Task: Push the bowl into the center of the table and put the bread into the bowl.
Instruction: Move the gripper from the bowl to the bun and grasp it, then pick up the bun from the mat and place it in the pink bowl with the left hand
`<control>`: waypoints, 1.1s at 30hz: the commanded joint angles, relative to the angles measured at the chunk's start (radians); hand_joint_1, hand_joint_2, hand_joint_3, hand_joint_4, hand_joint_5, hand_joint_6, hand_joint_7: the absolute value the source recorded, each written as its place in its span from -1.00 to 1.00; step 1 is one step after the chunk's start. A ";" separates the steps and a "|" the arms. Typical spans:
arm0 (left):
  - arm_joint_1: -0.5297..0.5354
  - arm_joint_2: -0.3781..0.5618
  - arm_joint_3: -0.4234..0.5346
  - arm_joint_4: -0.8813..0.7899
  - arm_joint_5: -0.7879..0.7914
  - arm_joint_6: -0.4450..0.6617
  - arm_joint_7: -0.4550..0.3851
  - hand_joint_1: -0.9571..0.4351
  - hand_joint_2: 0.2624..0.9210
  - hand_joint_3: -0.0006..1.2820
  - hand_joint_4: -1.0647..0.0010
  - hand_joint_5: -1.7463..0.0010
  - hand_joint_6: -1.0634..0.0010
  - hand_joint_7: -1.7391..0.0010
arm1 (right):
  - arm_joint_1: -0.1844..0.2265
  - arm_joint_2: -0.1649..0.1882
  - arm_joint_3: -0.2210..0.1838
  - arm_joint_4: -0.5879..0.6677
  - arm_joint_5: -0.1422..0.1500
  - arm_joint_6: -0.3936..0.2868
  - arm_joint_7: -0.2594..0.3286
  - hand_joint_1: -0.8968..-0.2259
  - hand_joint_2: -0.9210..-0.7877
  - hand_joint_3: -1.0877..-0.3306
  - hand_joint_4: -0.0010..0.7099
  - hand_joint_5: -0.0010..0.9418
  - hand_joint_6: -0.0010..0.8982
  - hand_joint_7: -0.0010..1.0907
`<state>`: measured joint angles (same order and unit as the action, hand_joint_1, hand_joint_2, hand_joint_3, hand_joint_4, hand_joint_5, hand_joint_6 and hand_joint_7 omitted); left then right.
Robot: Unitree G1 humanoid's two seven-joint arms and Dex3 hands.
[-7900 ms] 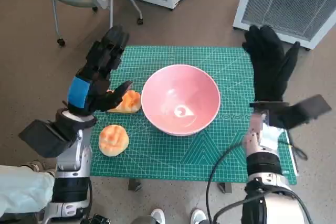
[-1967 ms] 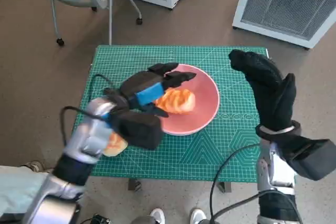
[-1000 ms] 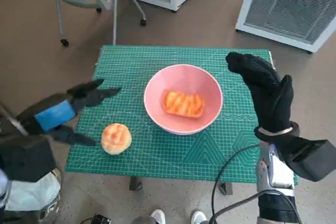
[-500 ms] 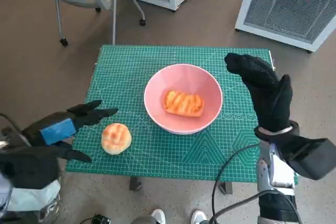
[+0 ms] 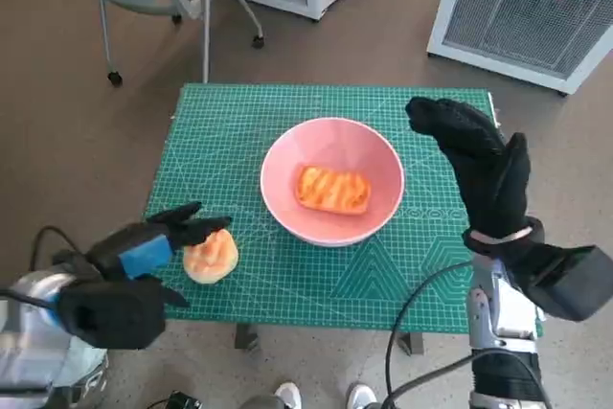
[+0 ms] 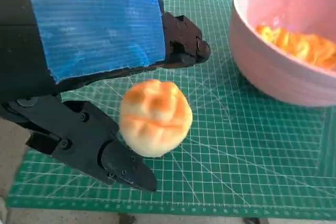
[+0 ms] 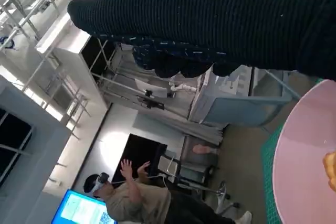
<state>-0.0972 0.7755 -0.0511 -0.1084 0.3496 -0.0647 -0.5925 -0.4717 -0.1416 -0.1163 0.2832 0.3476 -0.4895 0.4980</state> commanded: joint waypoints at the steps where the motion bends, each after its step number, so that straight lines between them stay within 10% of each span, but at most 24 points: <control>1: -0.027 -0.024 -0.044 0.072 0.076 -0.053 0.088 0.03 0.47 -0.99 0.83 0.98 0.47 0.98 | 0.003 -0.007 0.000 0.022 0.001 0.019 0.016 -0.37 -1.00 -0.16 -0.67 -1.00 -1.00 -0.20; 17: -0.075 -0.075 -0.111 0.215 0.205 -0.109 0.264 0.10 0.52 -1.00 0.61 0.99 0.30 0.98 | 0.006 -0.016 -0.004 0.023 0.008 0.025 0.039 -0.37 -1.00 -0.15 -0.65 -0.99 -1.00 -0.22; 20: -0.082 -0.076 -0.119 0.232 0.226 -0.115 0.286 0.30 0.87 -0.78 0.04 -0.05 0.23 -0.16 | 0.010 -0.018 -0.005 0.022 0.010 0.027 0.044 -0.36 -1.00 -0.15 -0.63 -0.98 -1.00 -0.25; 33: -0.112 -0.048 -0.098 0.286 0.194 -0.194 0.290 0.38 1.00 -0.83 -0.29 -0.37 0.00 -0.41 | 0.021 -0.014 -0.005 0.019 0.001 0.023 0.039 -0.36 -1.00 -0.16 -0.58 -0.97 -1.00 -0.26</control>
<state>-0.1947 0.7101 -0.1597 0.1596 0.5603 -0.2394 -0.3049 -0.4745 -0.1531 -0.1185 0.2998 0.3501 -0.4791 0.5343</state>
